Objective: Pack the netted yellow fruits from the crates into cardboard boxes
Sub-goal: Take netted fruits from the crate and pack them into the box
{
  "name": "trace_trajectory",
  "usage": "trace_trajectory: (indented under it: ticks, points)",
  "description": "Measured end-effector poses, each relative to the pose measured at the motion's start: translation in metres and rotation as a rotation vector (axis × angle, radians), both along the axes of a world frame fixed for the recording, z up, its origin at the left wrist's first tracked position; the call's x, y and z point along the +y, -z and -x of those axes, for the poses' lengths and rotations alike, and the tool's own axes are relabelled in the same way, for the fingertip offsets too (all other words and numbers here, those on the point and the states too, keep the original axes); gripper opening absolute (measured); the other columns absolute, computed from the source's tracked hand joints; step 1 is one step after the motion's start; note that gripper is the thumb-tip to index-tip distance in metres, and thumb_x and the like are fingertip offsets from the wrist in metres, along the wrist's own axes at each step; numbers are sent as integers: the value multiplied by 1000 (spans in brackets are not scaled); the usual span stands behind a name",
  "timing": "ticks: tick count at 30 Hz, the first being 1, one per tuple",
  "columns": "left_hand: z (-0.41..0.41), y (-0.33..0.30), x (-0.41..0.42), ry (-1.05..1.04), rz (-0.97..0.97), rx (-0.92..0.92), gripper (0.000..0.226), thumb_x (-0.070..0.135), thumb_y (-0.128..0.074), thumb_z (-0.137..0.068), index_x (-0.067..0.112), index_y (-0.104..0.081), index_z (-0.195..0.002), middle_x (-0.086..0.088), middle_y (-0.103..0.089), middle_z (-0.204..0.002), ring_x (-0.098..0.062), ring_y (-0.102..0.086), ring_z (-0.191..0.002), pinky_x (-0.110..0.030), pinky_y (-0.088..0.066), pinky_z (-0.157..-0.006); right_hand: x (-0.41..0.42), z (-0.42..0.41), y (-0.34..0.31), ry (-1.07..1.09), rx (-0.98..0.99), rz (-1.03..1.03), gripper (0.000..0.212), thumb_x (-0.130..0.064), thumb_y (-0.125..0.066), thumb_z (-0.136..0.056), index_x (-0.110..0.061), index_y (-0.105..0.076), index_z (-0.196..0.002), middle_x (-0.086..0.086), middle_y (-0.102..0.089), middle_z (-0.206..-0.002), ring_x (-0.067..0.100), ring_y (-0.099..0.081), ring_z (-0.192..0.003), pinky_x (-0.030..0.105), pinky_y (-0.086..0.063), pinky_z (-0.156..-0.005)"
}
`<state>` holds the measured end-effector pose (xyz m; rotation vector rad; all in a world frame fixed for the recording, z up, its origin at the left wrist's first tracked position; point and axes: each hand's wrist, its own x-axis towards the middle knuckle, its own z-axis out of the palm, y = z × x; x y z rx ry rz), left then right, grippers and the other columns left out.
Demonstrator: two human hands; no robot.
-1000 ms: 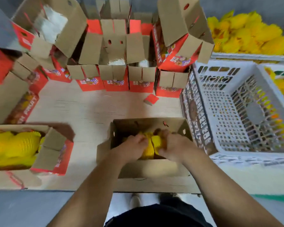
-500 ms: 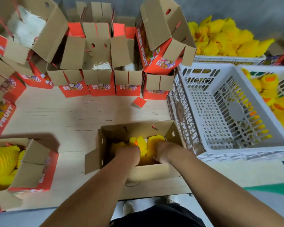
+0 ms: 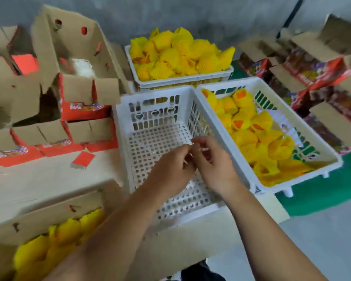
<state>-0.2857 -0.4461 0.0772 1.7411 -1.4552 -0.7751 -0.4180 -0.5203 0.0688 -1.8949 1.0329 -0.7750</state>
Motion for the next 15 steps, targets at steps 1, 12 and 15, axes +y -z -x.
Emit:
trace_trajectory:
  ticks: [1, 12, 15]
  points:
    - [19, 1, -24, 6, 25, 5, 29, 23, -56, -103, 26, -64, -131, 4, -72, -110, -13, -68, -97, -42, -56, -84, -25, 21, 3, 38, -10, 2, 17, -29, -56, -104, -25, -64, -119, -12, -73, -97, -2, -69, -86, 14, -50, -65]
    - [91, 46, -226, 133, -153, -818, 32, 45, -49, -98, 33, -61, -125, 9, -63, -120, -24, -47, -121, -39, -37, -100, -261, 123, 72, -35, 639, 37, 73, -11, -64, -91, -21, -33, -156, 10, -34, -157, 40, -45, -135, 47, -45, -102]
    - [85, 51, -261, 136, -246, -924, 46, 53, -48, -95, 31, -52, -135, 4, -58, -132, -26, -46, -127, -44, -33, -107, -287, 109, 97, -140, 866, 189, 93, -11, -62, -94, -33, -2, -162, -3, -5, -170, 43, -20, -149, 52, -35, -113]
